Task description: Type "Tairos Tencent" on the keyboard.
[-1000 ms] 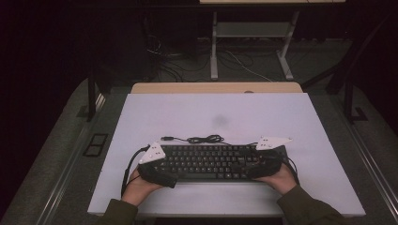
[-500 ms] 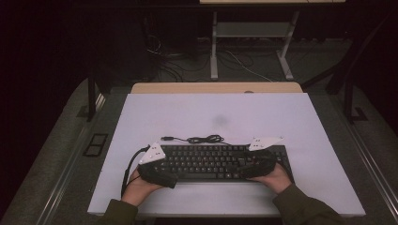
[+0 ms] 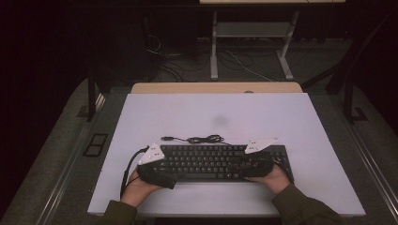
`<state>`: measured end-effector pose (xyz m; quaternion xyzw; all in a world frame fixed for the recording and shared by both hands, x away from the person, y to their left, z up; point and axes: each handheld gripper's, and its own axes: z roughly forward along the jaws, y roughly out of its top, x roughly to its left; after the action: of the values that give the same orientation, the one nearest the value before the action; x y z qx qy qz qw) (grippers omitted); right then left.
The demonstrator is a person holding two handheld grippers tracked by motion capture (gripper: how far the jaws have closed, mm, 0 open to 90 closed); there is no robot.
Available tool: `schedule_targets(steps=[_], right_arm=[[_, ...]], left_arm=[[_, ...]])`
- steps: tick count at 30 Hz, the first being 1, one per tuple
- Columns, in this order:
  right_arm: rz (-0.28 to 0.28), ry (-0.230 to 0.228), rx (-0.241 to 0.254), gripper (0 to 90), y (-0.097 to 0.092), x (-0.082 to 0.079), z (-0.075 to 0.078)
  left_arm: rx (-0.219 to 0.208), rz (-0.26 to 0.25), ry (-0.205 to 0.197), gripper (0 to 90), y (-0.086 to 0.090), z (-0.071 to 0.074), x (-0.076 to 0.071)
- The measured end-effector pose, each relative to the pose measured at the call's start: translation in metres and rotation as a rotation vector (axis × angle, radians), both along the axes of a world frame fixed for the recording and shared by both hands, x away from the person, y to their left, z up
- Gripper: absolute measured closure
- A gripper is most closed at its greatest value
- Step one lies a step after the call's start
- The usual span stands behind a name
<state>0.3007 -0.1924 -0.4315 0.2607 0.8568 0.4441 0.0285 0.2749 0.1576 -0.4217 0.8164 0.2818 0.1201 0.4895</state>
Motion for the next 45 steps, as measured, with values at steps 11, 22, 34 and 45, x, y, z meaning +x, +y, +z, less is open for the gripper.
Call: schedule_targets(steps=[11, 22, 34, 45], right_arm=[[0.016, 0.017, -0.039, 86.0, -0.0034, 0.0018, -0.0008], [0.021, 0.025, -0.072, 89.2, -0.0037, 0.002, -0.0019], [0.015, 0.032, -0.087, 89.2, -0.0052, 0.0028, -0.0045], [0.019, 0.037, -0.097, 89.2, -0.0056, 0.003, -0.0061]], left_arm=[[0.003, -0.003, 0.001, 1.9, 0.0002, -0.0003, 0.0001], [0.005, -0.004, 0.003, 1.9, 0.0004, -0.0005, 0.0002], [0.004, -0.004, 0.008, 2.1, -0.0011, -0.0014, 0.0008], [0.013, -0.005, 0.0, 2.1, -0.007, 0.0011, 0.0097]])
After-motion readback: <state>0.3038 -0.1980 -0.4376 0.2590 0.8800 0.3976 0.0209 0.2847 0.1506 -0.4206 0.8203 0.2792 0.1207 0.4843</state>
